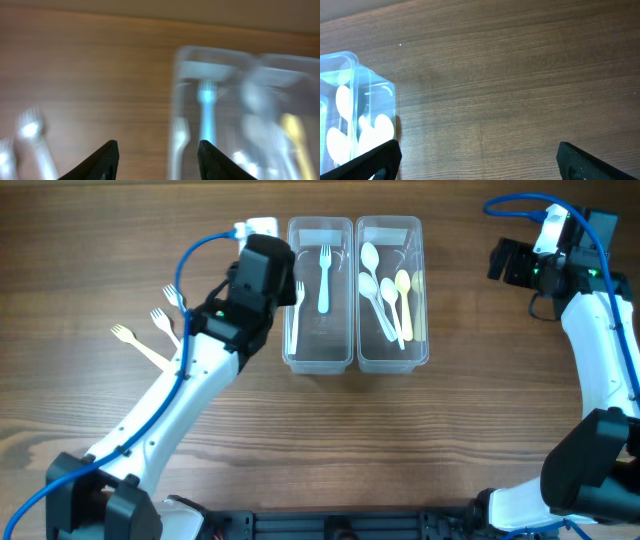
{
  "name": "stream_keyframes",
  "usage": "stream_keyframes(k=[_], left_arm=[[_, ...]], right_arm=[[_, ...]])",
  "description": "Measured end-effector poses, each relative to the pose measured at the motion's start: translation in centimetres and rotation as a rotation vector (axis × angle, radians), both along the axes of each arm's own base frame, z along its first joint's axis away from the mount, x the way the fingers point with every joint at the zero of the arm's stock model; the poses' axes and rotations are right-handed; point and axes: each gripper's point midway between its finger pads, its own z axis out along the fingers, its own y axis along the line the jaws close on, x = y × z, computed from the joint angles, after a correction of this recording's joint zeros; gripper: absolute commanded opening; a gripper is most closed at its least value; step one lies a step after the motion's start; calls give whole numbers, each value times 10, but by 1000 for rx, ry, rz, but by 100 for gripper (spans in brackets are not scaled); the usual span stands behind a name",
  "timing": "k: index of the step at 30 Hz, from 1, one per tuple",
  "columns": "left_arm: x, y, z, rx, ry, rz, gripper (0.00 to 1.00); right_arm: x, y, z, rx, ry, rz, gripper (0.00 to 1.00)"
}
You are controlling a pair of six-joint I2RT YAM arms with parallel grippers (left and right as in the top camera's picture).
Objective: Pack container
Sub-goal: 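Carry teal fork into the left tray and release it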
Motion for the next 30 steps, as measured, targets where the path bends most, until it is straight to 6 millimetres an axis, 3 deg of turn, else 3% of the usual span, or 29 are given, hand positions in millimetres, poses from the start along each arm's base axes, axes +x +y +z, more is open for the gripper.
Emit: stream_keyframes(k=[8, 15, 19, 30], left_arm=[[-16, 111, -34, -48, 167, 372, 61], [-14, 178, -73, -232, 273, 540, 59], [-14, 194, -102, -286, 340, 579, 60], [-15, 196, -152, -306, 455, 601, 63]], right_arm=[[0, 0, 0, 0, 1, 0, 100], [0, 0, 0, 0, 0, 0, 100], [0, 0, 0, 0, 0, 0, 100], [0, 0, 0, 0, 0, 0, 100]])
